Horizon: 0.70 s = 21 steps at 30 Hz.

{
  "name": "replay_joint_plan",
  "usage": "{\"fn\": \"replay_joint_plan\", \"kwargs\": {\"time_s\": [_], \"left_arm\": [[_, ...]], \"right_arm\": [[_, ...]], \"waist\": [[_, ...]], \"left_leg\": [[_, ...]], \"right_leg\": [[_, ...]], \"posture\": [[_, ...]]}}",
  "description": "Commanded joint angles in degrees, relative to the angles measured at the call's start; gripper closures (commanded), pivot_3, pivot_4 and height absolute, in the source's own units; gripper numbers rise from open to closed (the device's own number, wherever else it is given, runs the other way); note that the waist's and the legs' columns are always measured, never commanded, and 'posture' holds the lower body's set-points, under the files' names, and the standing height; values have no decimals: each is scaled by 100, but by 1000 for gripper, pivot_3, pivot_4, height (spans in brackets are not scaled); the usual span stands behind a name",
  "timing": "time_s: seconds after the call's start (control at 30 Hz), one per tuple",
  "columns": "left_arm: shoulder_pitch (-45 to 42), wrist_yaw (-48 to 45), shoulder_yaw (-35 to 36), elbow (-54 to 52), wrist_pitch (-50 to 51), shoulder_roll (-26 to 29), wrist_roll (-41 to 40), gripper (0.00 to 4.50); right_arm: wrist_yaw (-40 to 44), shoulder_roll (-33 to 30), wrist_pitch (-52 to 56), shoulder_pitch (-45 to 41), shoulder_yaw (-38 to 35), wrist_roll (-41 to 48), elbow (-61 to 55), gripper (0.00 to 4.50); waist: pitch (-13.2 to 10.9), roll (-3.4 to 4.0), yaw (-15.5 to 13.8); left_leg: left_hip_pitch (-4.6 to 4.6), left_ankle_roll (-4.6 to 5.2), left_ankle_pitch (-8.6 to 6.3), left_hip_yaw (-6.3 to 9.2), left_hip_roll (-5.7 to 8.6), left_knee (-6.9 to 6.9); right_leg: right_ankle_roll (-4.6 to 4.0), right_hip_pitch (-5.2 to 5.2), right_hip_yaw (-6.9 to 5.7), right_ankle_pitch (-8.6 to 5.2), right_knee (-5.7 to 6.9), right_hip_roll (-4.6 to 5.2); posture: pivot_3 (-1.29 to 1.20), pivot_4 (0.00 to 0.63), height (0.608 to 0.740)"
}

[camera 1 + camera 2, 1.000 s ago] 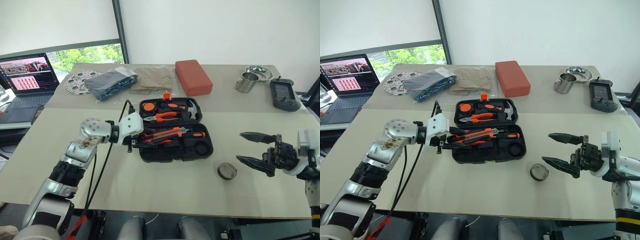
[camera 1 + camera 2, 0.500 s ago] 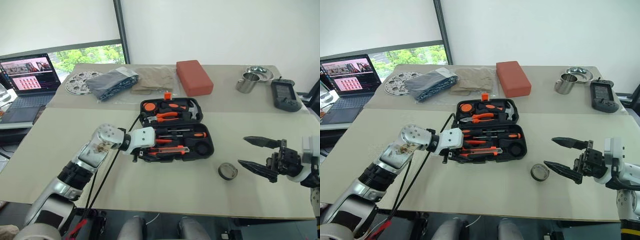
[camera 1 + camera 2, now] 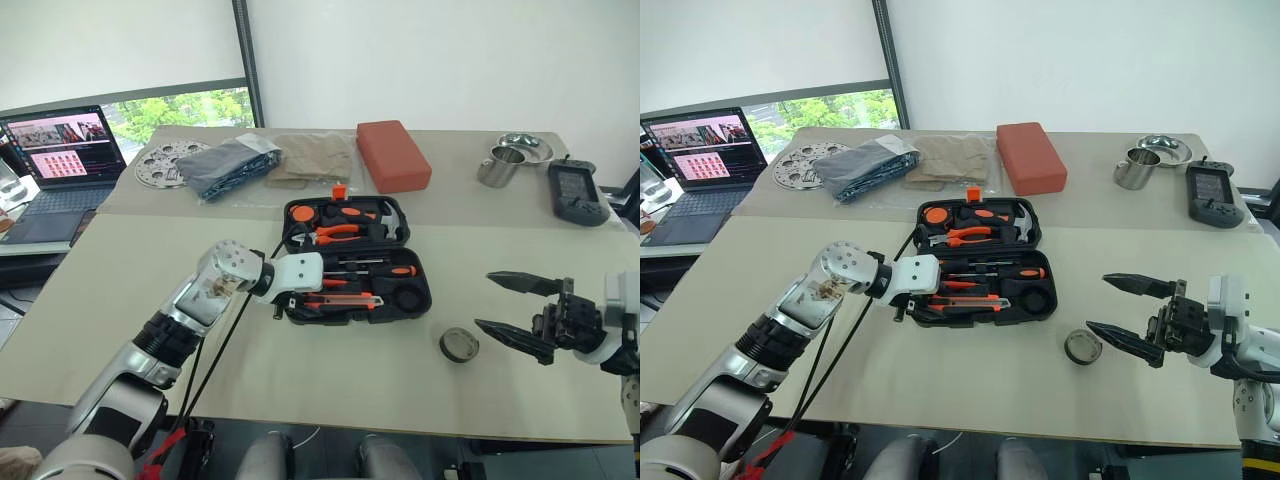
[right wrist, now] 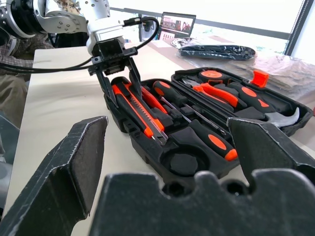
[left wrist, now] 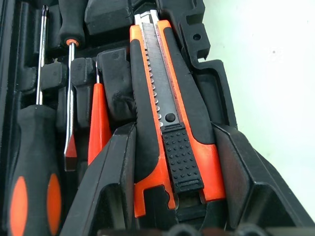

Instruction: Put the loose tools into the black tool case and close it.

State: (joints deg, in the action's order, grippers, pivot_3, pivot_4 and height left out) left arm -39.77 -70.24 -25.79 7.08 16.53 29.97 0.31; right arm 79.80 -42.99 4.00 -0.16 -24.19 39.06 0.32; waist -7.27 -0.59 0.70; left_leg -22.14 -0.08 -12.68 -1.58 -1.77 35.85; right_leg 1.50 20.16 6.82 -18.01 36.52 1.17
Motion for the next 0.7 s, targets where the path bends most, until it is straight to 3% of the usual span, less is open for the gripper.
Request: {"fn": "replay_joint_plan", "kwargs": {"time_s": [0.03, 0.17, 0.7], "left_arm": [[-6, 98, 179, 267, -225, -142, -109, 1619], [27, 151, 259, 537, -586, -95, -21, 75], [51, -248, 1067, 44, -339, 43, -1042, 75]], "right_arm": [[-40, -45, -58, -59, -136, 93, -222, 0], [-52, -63, -35, -94, -112, 92, -232, 0], [-63, -97, 12, -144, -77, 69, -229, 0]], "waist": [[0, 0, -3], [2, 3, 21], [5, 8, 38]], "left_leg": [[0, 0, 0, 0, 1, 0], [2, 0, 0, 2, -1, -1], [5, 0, 0, 1, -2, 2]], "right_leg": [[0, 0, 0, 0, 0, 0], [0, 0, 0, 0, 1, 0], [0, 0, 2, 0, 12, -3]], "posture": [[0, 150, 740], [0, 150, 740], [0, 150, 740]]}}
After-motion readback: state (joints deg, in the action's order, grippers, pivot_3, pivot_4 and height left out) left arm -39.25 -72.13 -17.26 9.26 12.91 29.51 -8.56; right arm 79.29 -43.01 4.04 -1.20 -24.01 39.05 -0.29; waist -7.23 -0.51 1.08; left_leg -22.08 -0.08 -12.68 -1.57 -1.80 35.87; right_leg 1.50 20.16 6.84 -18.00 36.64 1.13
